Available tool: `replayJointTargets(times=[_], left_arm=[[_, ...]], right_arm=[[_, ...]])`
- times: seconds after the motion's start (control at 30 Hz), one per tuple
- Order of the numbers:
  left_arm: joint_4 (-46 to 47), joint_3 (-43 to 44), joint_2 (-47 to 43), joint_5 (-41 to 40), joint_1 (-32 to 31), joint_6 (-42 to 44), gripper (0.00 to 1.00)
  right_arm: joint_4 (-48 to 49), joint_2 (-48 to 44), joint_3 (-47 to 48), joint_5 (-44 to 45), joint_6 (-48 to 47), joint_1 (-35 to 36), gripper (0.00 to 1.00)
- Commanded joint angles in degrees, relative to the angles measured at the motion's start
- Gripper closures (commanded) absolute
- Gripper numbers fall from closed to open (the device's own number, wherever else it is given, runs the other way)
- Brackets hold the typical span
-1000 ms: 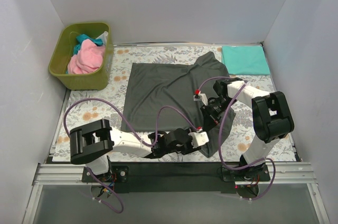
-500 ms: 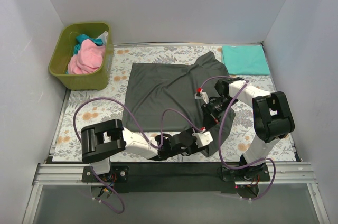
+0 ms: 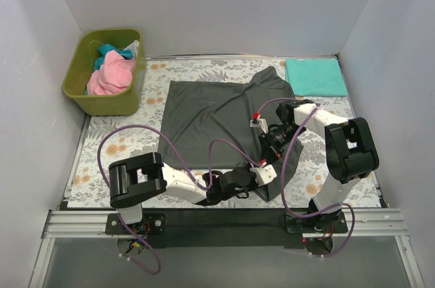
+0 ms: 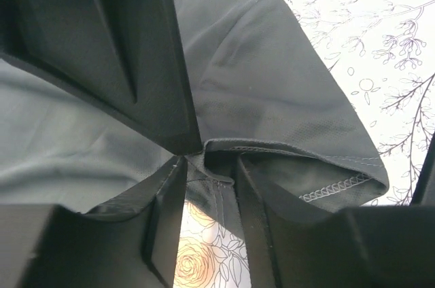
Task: Fold and stack the t-shirts
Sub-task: Flatten the tshirt out
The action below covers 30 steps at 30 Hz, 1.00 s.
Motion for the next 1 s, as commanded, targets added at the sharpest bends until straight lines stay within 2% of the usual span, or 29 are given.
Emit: replayJointTargets(times=[0.0, 0.17, 0.23, 0.27, 0.33, 0.37, 0.4, 0.5, 0.57, 0.7, 0.9, 0.97], left_arm=[[0.69, 0.81, -0.09, -1.78, 0.72, 0.32, 0.70], [-1.41, -0.25, -2.46, -1.34, 1.34, 0.76, 0.87], [-3.43, -0.77, -3.86, -0.81, 1.34, 1.03, 1.00], [-4.83, -0.77, -4.39, -0.64, 1.34, 0.77, 1.00], [-6.77, -1.21, -5.62, 0.32, 1.34, 0.76, 1.00], [-7.30, -1.65, -6.59, 0.85, 1.34, 0.76, 1.00], [-8.18, -2.00, -7.38, 2.16, 1.34, 1.11, 1.00], [-13.61, -1.57, -7.21, 5.60, 1.25, 1.55, 1.00], [-16.44, -1.48, -6.51, 5.69, 1.34, 1.90, 1.00], [-20.04, -2.97, -5.98, 5.79, 1.34, 2.26, 1.00], [-24.34, -3.50, -5.80, 5.69, 1.42, 1.64, 1.00], [-25.49, -3.50, -7.73, 5.95, 1.42, 0.85, 0.96]], right_arm=[[-1.30, -0.76, 0.66, -1.69, -1.00, -0.31, 0.99], [-1.22, -0.06, 0.40, -0.90, -1.44, -0.22, 0.99], [-1.30, 0.03, 0.40, 0.59, -1.53, -0.31, 0.96], [-1.30, -0.32, 0.57, 1.47, -1.35, -0.75, 0.91], [-1.48, -1.37, 1.18, 2.88, -1.26, -2.50, 0.65], [-1.48, -2.16, 1.80, 4.19, -1.26, -4.34, 0.60], [-1.57, -2.69, 2.24, 5.86, -1.26, -6.01, 0.61], [0.36, -2.70, 1.19, 14.63, -0.65, -7.08, 0.77], [2.64, -2.00, -0.82, 19.21, 0.84, -7.17, 0.82], [8.35, 0.02, -4.52, 31.07, 2.08, -7.17, 0.83], [11.97, 1.61, -4.97, 37.24, 1.82, -7.17, 0.85], [12.23, 1.26, -4.27, 37.78, 1.46, -7.17, 0.86]])
